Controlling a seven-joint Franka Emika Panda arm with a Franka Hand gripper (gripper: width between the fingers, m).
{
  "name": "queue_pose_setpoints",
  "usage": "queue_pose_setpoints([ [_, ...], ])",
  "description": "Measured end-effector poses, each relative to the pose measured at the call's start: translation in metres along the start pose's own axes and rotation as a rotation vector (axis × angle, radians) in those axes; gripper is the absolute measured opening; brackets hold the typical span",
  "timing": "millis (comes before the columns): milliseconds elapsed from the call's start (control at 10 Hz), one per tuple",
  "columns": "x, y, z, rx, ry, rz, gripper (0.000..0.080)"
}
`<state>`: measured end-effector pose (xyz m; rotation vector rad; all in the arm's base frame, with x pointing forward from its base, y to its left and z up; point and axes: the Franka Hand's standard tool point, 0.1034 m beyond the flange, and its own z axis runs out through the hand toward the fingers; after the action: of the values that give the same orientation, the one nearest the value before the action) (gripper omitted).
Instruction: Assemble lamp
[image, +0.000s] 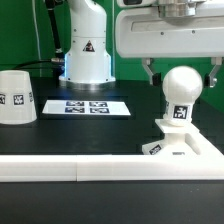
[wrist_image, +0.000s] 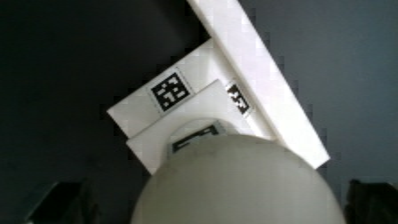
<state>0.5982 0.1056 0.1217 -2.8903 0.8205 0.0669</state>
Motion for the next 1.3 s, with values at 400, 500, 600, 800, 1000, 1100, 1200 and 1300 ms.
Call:
queue_pose_setpoints([
  [400, 0.004, -0.001, -0.002, -0.042, 0.022, -0.44, 0.0698],
  [500, 0.005, -0.002, -0.002, -0.058, 0.019, -0.601, 0.0698],
  [600, 0.008, -0.005, -0.001, -0.072, 0.008, -0.727, 0.0698],
  [800, 0.007, -0.012, 0.001, -0.081, -0.001, -0.909, 0.0698],
  [1000, 0.009, -0.01, 0.001, -0.081, -0.007, -1.092, 0.0698],
  [1100, 0.01, -0.011, 0.0, -0.08, -0.005, -1.143, 0.0698],
  [1200, 0.01, -0.01, 0.0, -0.081, -0.008, -1.24, 0.0698],
  [1300, 0.011, -0.009, 0.0, -0.081, -0.011, -1.312, 0.0698],
])
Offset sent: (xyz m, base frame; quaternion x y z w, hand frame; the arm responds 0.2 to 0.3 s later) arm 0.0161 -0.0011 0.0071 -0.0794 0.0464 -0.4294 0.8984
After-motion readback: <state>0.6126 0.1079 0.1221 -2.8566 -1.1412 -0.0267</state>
